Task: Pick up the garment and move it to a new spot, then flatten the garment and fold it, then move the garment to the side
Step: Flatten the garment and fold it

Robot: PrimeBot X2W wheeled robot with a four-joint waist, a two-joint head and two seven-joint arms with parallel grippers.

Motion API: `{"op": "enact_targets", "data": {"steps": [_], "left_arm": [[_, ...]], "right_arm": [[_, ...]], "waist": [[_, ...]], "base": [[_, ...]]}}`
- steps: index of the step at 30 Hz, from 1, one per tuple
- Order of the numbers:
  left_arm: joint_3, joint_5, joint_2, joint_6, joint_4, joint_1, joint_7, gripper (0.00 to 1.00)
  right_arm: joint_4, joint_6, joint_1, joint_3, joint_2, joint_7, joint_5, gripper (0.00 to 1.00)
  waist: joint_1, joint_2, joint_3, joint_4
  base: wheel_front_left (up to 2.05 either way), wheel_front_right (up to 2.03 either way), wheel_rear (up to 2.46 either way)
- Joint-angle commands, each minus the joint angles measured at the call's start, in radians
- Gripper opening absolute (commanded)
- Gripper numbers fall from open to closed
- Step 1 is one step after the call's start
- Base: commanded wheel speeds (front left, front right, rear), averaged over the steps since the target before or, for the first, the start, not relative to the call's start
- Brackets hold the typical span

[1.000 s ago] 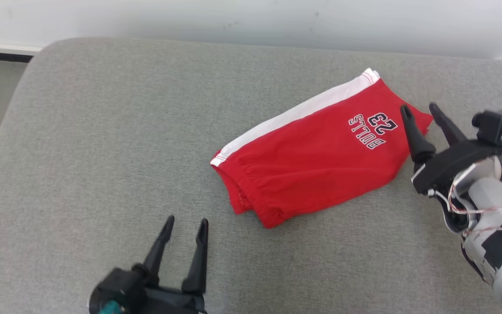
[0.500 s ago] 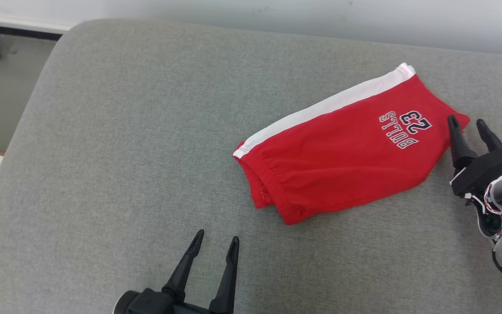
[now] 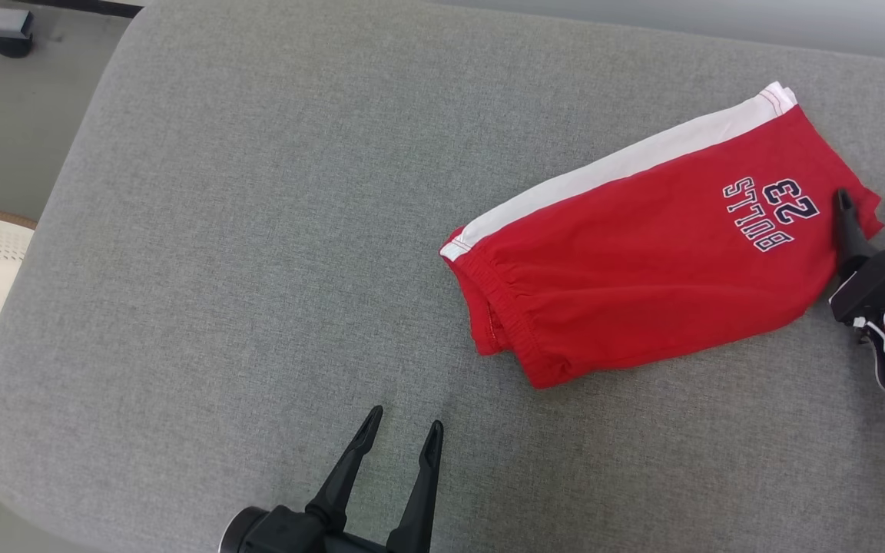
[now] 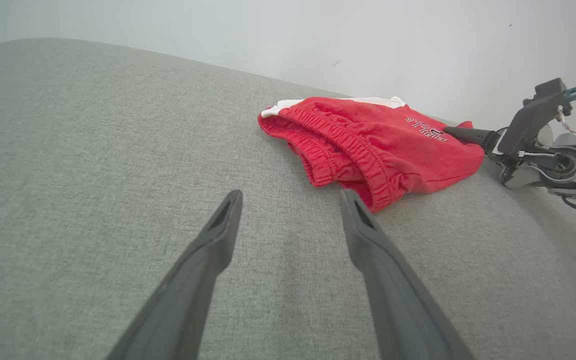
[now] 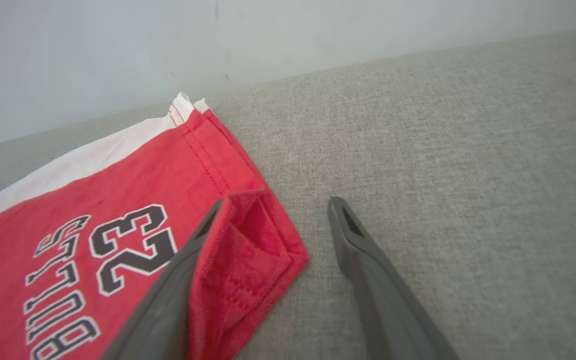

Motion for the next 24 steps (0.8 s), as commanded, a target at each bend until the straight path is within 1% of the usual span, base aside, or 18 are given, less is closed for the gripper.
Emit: {"op": "enact_targets", "data": {"steps": [1,3,4,5,6,11,18,20,24], "left_arm": [[0.001,0.011,-0.002,-0.003,0.005,-0.006,0.000,1.00],[0.003,0.014,-0.004,-0.008,0.010,-0.006,0.000,1.00],[0.005,0.016,-0.007,-0.015,0.015,-0.009,0.000,1.00],[0.005,0.017,-0.008,-0.016,0.017,-0.011,0.000,1.00],[0.006,0.019,-0.009,-0.016,0.019,-0.014,0.000,1.00],[0.011,0.027,-0.012,-0.023,0.029,-0.016,0.000,1.00],[0.024,0.033,-0.014,-0.023,0.030,-0.002,0.000,1.00],[0.029,0.035,-0.014,-0.024,0.029,0.004,0.000,1.00],[0.037,0.036,-0.015,-0.023,0.021,0.013,0.000,1.00]], "right_arm": [[0.010,0.000,0.013,0.010,0.011,0.010,0.009,1.00],[0.015,0.000,0.017,0.027,0.022,0.021,0.016,1.00],[0.016,0.000,0.018,0.041,0.032,0.028,0.027,0.46],[0.013,0.000,0.021,0.050,0.035,0.032,0.031,0.09],[0.012,0.000,0.024,0.057,0.036,0.034,0.035,0.00],[0.002,0.000,0.038,0.077,0.032,0.016,0.060,0.00],[-0.038,0.000,0.051,0.066,0.038,-0.011,0.085,0.00],[-0.063,0.000,0.048,0.040,0.035,-0.012,0.074,0.00],[-0.122,0.000,0.088,-0.057,0.031,-0.013,0.022,0.00]], "waist": [[0.0001,0.0000,0.007,0.004],[0.0001,0.0000,0.008,0.003],[0.0001,0.0000,0.009,0.001],[0.0001,0.0000,0.009,0.000],[0.0001,0.0000,0.008,0.000],[0.0001,0.0000,-0.004,-0.007],[0.0001,0.0000,-0.035,-0.036],[0.0001,0.0000,-0.045,-0.048],[0.0001,0.0000,-0.062,-0.076]], "base": [[0.00,0.00,0.00],[0.00,0.00,0.00],[0.00,0.00,0.00],[0.00,0.00,0.00],[0.00,0.00,0.00],[0.00,0.00,0.00],[0.00,0.00,0.00],[0.00,0.00,0.00],[0.00,0.00,0.00]]}}
